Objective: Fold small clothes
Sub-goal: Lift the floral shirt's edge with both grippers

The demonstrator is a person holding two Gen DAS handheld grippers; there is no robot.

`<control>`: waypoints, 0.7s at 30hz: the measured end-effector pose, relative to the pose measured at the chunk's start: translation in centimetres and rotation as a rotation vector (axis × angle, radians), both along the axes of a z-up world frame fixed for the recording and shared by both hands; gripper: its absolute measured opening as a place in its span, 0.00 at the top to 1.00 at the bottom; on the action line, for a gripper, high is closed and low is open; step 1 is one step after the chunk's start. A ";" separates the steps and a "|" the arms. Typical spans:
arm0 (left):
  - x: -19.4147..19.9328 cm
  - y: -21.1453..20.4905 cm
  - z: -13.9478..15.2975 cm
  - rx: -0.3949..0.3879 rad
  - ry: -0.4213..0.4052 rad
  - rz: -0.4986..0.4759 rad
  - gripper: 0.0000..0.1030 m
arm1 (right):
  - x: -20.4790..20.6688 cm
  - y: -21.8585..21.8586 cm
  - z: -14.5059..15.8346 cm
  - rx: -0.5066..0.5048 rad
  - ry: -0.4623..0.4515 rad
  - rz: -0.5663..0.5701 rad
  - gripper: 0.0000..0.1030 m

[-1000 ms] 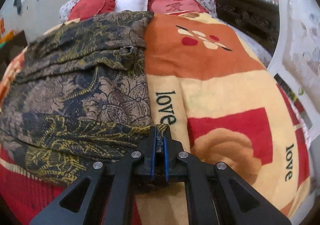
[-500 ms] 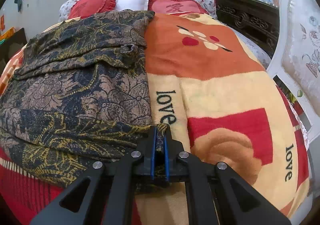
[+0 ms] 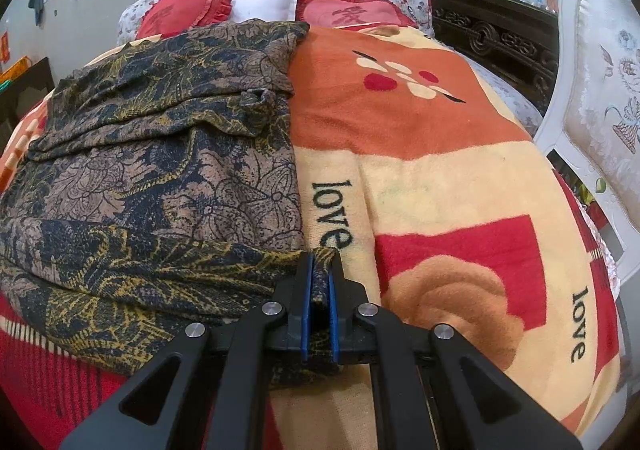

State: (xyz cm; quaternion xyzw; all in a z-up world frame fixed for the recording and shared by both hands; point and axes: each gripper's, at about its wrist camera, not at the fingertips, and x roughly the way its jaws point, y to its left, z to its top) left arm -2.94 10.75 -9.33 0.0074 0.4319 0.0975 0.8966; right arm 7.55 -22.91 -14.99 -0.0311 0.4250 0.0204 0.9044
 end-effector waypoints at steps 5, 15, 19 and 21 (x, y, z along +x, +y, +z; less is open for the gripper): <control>0.0 -0.2 0.1 0.011 0.001 -0.001 0.95 | 0.1 -0.7 0.0 0.053 0.002 0.001 0.83; -6.7 3.7 5.8 -0.242 -0.053 -0.107 0.96 | -4.9 -3.7 6.3 0.202 -0.080 0.079 0.85; -11.6 4.2 8.7 -0.273 -0.078 -0.205 0.96 | -10.3 -4.9 10.4 0.229 -0.144 0.144 0.85; -14.1 4.0 10.1 -0.260 -0.103 -0.247 0.96 | -12.6 -5.4 12.0 0.248 -0.172 0.170 0.85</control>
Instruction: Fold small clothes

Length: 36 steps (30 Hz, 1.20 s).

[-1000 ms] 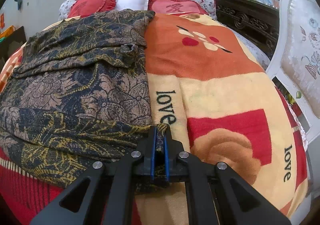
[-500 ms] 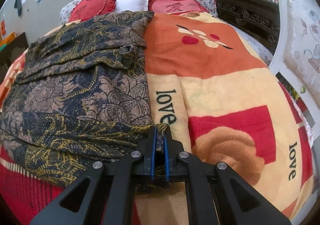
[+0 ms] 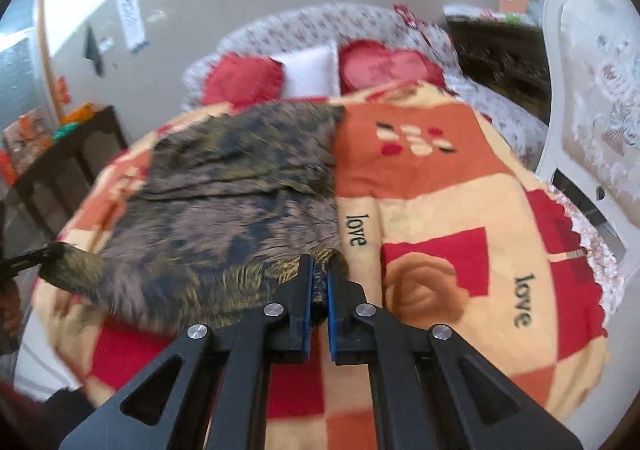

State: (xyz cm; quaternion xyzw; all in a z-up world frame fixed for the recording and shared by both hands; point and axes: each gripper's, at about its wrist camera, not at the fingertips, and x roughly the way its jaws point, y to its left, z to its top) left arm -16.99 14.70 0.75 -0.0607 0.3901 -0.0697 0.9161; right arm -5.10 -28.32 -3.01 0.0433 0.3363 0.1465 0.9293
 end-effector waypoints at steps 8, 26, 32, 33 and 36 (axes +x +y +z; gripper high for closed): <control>-5.7 0.4 4.5 -0.010 -0.110 0.001 0.96 | -5.9 -0.5 4.8 0.008 -0.100 0.080 0.85; -6.0 1.2 8.4 -0.129 -0.225 0.009 0.96 | -6.4 -3.5 8.2 0.071 -0.171 0.040 0.85; 4.0 2.5 6.2 -0.121 -0.201 0.067 0.96 | 2.3 -1.5 5.5 0.057 -0.132 -0.042 0.85; 6.1 2.9 5.8 -0.115 -0.189 0.080 0.96 | 4.5 -0.8 4.9 0.053 -0.121 -0.046 0.85; 12.1 3.7 4.7 -0.065 -0.176 0.116 0.96 | 9.8 1.0 3.9 0.023 -0.096 -0.051 0.85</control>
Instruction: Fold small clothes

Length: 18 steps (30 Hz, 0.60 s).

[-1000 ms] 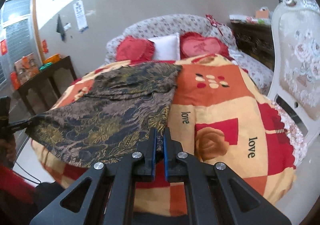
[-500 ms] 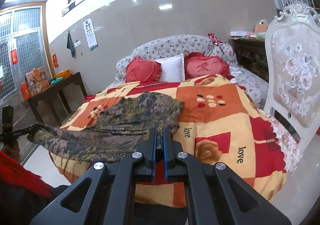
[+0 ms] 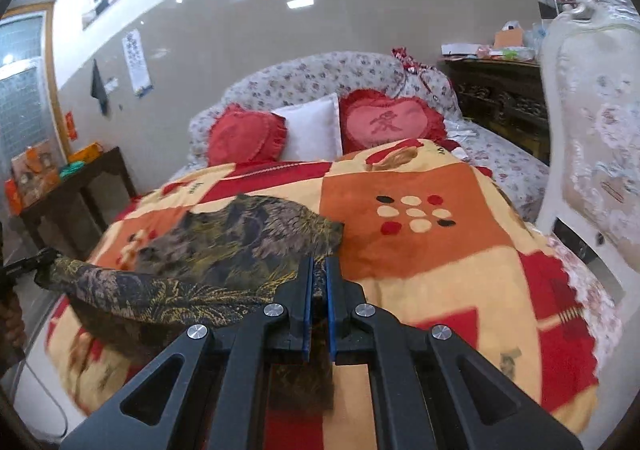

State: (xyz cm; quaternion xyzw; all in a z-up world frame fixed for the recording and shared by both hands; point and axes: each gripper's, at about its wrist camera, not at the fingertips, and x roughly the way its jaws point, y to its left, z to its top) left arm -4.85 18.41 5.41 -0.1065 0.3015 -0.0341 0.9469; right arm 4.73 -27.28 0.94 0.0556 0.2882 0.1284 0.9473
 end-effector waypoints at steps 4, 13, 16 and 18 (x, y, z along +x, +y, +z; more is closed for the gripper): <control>7.7 1.3 -2.0 0.027 0.049 0.056 0.96 | 6.8 2.6 -1.2 -0.052 0.036 0.002 0.85; 16.2 0.3 -7.3 0.105 0.196 0.043 0.94 | 16.0 4.5 -4.8 -0.134 0.146 -0.046 0.85; 17.1 -0.4 -8.8 0.132 0.243 0.021 0.89 | 17.8 3.5 -5.5 -0.113 0.175 -0.092 0.85; 17.7 -0.4 -9.9 0.151 0.276 0.022 0.88 | 18.8 3.4 -6.5 -0.106 0.207 -0.098 0.85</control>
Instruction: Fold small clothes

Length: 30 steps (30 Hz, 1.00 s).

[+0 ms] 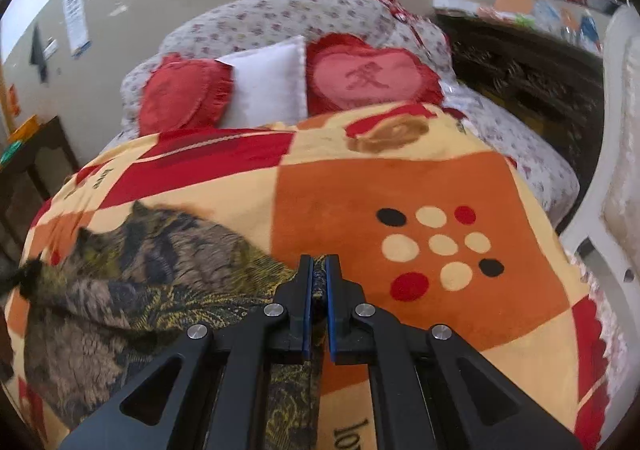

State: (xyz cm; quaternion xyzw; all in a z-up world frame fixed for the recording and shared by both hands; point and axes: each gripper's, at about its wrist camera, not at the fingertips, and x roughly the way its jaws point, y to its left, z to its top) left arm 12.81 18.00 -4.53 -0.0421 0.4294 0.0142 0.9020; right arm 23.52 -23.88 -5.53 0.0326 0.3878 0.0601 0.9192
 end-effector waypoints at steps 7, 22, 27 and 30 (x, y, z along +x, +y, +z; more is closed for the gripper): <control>-0.8 1.7 -0.2 0.040 0.011 0.067 0.42 | 1.4 0.1 -4.2 0.053 0.140 0.060 0.82; -8.1 -6.6 1.1 -0.031 -0.135 -0.028 0.77 | -8.0 4.2 0.5 0.083 -0.044 0.151 0.80; -7.3 -7.3 -4.5 -0.019 -0.040 0.008 0.76 | -7.6 7.8 -5.4 -0.070 0.088 0.124 0.79; -7.5 -8.1 -4.5 0.026 -0.046 0.028 0.76 | -8.5 7.2 -7.1 -0.052 0.043 0.153 0.77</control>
